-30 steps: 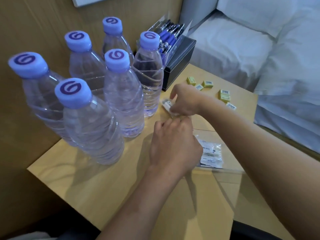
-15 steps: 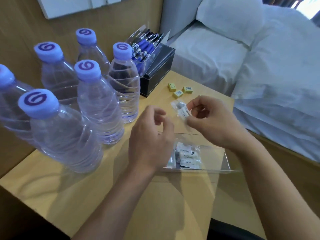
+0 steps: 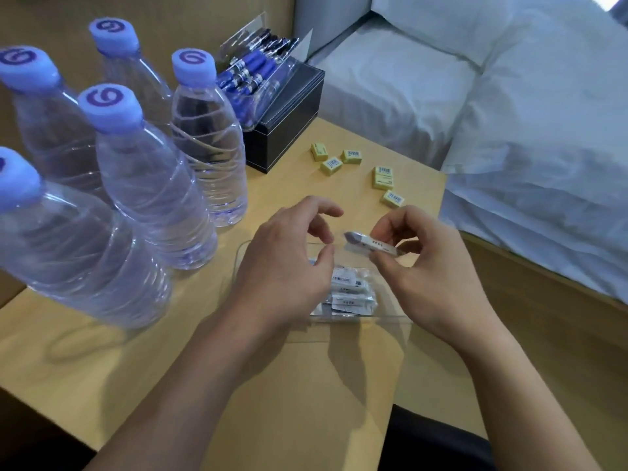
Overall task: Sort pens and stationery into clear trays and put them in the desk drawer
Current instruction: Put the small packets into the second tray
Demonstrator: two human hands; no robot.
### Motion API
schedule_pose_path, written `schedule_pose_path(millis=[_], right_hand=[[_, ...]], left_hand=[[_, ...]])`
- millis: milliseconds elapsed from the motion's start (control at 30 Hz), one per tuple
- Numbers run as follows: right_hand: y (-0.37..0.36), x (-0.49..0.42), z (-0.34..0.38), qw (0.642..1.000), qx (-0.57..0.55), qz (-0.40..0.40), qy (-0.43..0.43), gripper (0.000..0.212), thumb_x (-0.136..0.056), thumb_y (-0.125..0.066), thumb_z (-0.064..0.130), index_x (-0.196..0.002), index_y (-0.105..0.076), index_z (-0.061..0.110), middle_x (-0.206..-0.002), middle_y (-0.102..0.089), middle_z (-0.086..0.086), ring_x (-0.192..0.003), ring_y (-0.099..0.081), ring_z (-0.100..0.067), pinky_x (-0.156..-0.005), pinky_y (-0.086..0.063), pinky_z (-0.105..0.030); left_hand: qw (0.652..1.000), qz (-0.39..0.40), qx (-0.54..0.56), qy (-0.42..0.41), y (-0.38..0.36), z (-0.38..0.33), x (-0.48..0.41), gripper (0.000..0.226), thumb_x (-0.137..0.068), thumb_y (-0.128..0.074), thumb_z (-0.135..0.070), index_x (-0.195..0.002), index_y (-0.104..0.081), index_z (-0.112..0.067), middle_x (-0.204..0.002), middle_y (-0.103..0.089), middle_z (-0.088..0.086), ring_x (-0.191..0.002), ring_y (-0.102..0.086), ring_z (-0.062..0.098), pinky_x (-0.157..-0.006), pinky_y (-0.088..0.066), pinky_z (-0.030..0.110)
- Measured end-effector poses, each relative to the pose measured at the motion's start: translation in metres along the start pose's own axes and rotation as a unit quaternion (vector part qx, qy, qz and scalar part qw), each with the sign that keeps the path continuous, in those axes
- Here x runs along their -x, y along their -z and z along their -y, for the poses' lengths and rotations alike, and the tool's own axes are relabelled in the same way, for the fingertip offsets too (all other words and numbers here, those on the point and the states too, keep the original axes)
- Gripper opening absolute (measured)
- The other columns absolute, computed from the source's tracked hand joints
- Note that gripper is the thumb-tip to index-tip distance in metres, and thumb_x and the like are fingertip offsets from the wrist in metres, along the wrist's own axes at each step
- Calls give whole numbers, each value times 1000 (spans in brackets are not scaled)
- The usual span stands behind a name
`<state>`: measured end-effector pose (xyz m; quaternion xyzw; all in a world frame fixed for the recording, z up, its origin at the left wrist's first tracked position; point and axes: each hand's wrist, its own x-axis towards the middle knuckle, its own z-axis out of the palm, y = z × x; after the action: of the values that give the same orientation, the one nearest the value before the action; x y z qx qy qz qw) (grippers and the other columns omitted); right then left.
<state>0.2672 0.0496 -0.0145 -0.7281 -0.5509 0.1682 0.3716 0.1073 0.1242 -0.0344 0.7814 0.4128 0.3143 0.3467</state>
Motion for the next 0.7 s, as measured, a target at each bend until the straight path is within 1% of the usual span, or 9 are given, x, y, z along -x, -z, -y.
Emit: schedule_pose_path(millis=[133, 200, 300, 367, 433, 500, 567, 633, 700], right_hand=[[3, 4, 0, 1000, -21, 9, 4, 20, -86, -70, 5, -91, -64, 23, -88, -67, 10, -84, -64, -9, -77, -53, -26], [2, 5, -1, 998, -52, 22, -24, 21, -86, -73, 9, -94, -63, 26, -90, -67, 9, -79, -65, -14, -73, -55, -32], [-1, 4, -6, 996, -52, 42, -64, 25, -84, -77, 15, -94, -62, 33, -90, -68, 9, -75, -67, -19, -70, -57, -38], [-3, 4, -10, 994, -37, 61, -84, 24, -84, -78, 15, -92, -63, 32, -89, -69, 8, -73, -67, -17, -70, -58, -39], [-6, 5, -13, 992, -27, 72, -99, 23, -84, -78, 14, -90, -64, 30, -88, -70, 8, -69, -64, -12, -67, -56, -34], [-8, 5, -15, 992, -2, 71, -103, 20, -84, -77, 15, -86, -64, 29, -84, -68, 9, -65, -59, -8, -64, -51, -27], [-8, 5, -15, 993, 22, 64, -101, 18, -85, -76, 17, -84, -64, 30, -76, -65, 10, -62, -55, -6, -62, -47, -24], [-6, 5, -12, 994, 33, 47, -95, 17, -86, -74, 18, -83, -64, 32, -71, -59, 12, -62, -52, -5, -60, -42, -20], [-2, 5, -6, 996, 33, 25, -85, 18, -87, -73, 17, -85, -65, 32, -73, -58, 14, -63, -52, -1, -58, -38, -13]], left_hand=[[1000, 1, -15, -20, 1, 5, 0, 17, -85, -64, -16, -93, -69, -29, -88, -65, -14, -94, -60, 7, -84, -51, 40], [1000, 12, -9, 0, 1, 5, 0, 20, -84, -65, -21, -101, -66, -32, -91, -64, -15, -97, -60, 6, -87, -51, 41], [999, 35, -13, 22, 1, 4, 2, 35, -84, -69, -21, -115, -58, -35, -97, -61, -17, -104, -58, 7, -95, -49, 40], [998, 44, -30, 17, 1, 4, 2, 33, -85, -69, -20, -113, -58, -33, -100, -60, -16, -106, -55, 6, -95, -47, 35], [997, 48, -55, 11, 1, 4, 2, 21, -85, -69, -19, -101, -61, -31, -99, -57, -17, -104, -51, 4, -92, -43, 26], [995, 58, -84, 9, 1, 6, 2, 14, -86, -68, -20, -91, -60, -31, -95, -52, -19, -99, -45, 0, -87, -34, 10], [991, 74, -116, 8, 0, 7, 2, 12, -87, -67, -22, -90, -60, -31, -96, -51, -18, -95, -38, -3, -85, -21, -4], [987, 85, -134, 6, 0, 8, 2, 10, -88, -66, -24, -94, -62, -31, -101, -52, -17, -91, -33, -5, -84, -11, -9], [987, 87, -136, 4, -1, 8, 2, 10, -89, -65, -25, -97, -63, -31, -105, -52, -17, -91, -31, -6, -84, -12, -8]])
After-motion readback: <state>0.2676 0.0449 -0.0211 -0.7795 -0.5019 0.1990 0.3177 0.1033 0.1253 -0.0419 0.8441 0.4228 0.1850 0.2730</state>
